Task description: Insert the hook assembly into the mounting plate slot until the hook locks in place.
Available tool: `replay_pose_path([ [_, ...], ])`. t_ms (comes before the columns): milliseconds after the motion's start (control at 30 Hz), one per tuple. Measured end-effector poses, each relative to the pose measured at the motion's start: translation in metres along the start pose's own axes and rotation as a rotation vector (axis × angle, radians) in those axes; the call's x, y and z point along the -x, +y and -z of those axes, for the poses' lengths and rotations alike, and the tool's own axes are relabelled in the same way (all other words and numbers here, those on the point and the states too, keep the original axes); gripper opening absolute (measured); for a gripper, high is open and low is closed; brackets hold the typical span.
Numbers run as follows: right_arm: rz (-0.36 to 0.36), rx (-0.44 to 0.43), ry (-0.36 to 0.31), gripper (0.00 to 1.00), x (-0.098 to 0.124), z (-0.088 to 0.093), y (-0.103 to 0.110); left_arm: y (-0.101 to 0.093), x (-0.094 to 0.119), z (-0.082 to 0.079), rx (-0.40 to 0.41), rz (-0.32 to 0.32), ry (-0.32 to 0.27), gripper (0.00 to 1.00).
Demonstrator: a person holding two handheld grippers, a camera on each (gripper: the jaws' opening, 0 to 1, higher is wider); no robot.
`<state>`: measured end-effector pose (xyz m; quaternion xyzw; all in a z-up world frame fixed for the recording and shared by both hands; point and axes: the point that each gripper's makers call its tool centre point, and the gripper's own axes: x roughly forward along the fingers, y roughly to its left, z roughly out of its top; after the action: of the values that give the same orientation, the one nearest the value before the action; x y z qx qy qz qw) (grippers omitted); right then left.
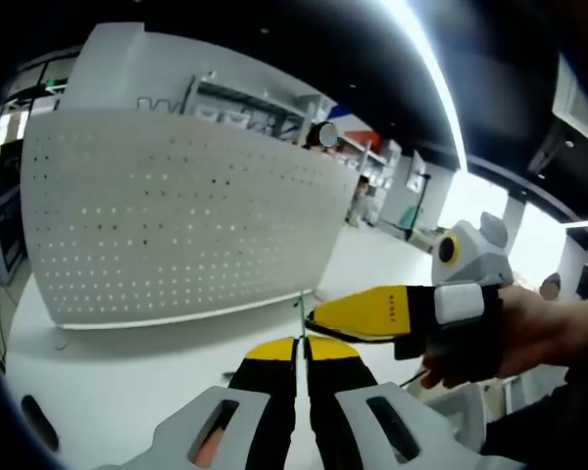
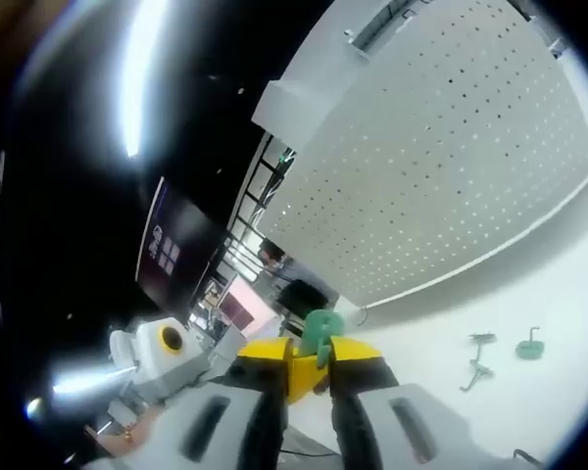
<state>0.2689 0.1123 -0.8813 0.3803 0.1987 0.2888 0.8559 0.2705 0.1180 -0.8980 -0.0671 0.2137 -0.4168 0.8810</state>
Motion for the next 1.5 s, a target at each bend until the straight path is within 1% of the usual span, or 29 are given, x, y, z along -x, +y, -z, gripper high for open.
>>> replay_pose_path([
  [33,0.000,0.000,0.000,0.08,0.000,-0.001,-0.001,0.000,0.000,0.000,0.002,0.003,-0.004,0.02],
  [167,0.003,-0.046,-0.009,0.03,0.002,-0.001,-0.005,-0.002,0.001,-0.001,0.000,0.011,-0.014,0.02],
  [367,0.000,-0.054,-0.001,0.02,0.002,0.000,-0.006,-0.005,0.002,0.000,-0.025,0.022,-0.017,0.02],
  [533,-0.004,-0.046,0.007,0.01,0.000,0.002,-0.005,-0.004,0.004,0.002,-0.061,0.011,-0.017,0.02],
  [633,0.008,0.007,0.020,0.00,-0.001,0.006,-0.004,-0.002,0.005,0.004,-0.080,0.003,-0.006,0.03],
  [733,0.029,0.094,0.016,0.00,-0.005,0.005,-0.001,0.000,0.005,0.005,-0.098,-0.005,0.002,0.04],
  [833,0.042,0.177,0.015,0.00,-0.009,0.002,0.002,0.004,0.006,0.000,-0.142,-0.021,-0.013,0.05],
  [867,0.042,0.196,0.014,0.00,-0.011,0.001,0.004,0.004,0.007,-0.001,-0.132,-0.023,-0.015,0.05],
  [933,0.057,0.271,0.018,0.00,-0.014,-0.002,0.005,0.007,0.006,-0.004,-0.118,-0.027,-0.020,0.06],
  [967,0.070,0.323,0.022,0.00,-0.015,-0.003,0.006,0.008,0.007,-0.006,-0.112,-0.024,-0.022,0.07],
  [1033,0.087,0.394,0.026,0.00,-0.016,-0.005,0.007,0.007,0.007,-0.010,-0.101,-0.012,-0.041,0.11],
  [1067,0.100,0.408,0.028,0.00,-0.016,-0.006,0.006,0.009,0.008,-0.011,-0.099,-0.015,-0.035,0.13],
  [1100,0.106,0.450,0.024,0.00,-0.017,-0.009,0.005,0.011,0.009,-0.012,-0.102,-0.023,-0.036,0.18],
  [1133,0.111,0.467,0.026,0.00,-0.017,-0.010,0.005,0.014,0.009,-0.012,-0.108,-0.036,-0.038,0.25],
  [1200,0.116,0.491,0.035,0.00,-0.018,-0.010,0.005,0.017,0.009,-0.011,-0.107,-0.035,-0.034,0.36],
  [1233,0.117,0.495,0.034,0.00,-0.018,-0.010,0.005,0.014,0.010,-0.010,-0.091,-0.014,-0.030,0.39],
  [1267,0.123,0.518,0.039,0.00,-0.019,-0.010,0.003,0.013,0.010,-0.010,-0.084,0.000,-0.027,0.39],
  [1333,0.129,0.537,0.041,0.00,-0.019,-0.011,0.002,0.012,0.011,-0.009,-0.077,0.012,-0.023,0.41],
  [1400,0.129,0.541,0.043,0.00,-0.019,-0.011,0.001,0.012,0.012,-0.009,-0.069,0.022,-0.023,0.47],
  [1433,0.130,0.555,0.045,0.00,-0.019,-0.011,0.001,0.012,0.012,-0.009,-0.067,0.025,-0.022,0.53],
  [1500,0.135,0.597,0.047,0.00,-0.020,-0.012,0.001,0.013,0.014,-0.010,-0.059,0.031,-0.021,0.59],
])
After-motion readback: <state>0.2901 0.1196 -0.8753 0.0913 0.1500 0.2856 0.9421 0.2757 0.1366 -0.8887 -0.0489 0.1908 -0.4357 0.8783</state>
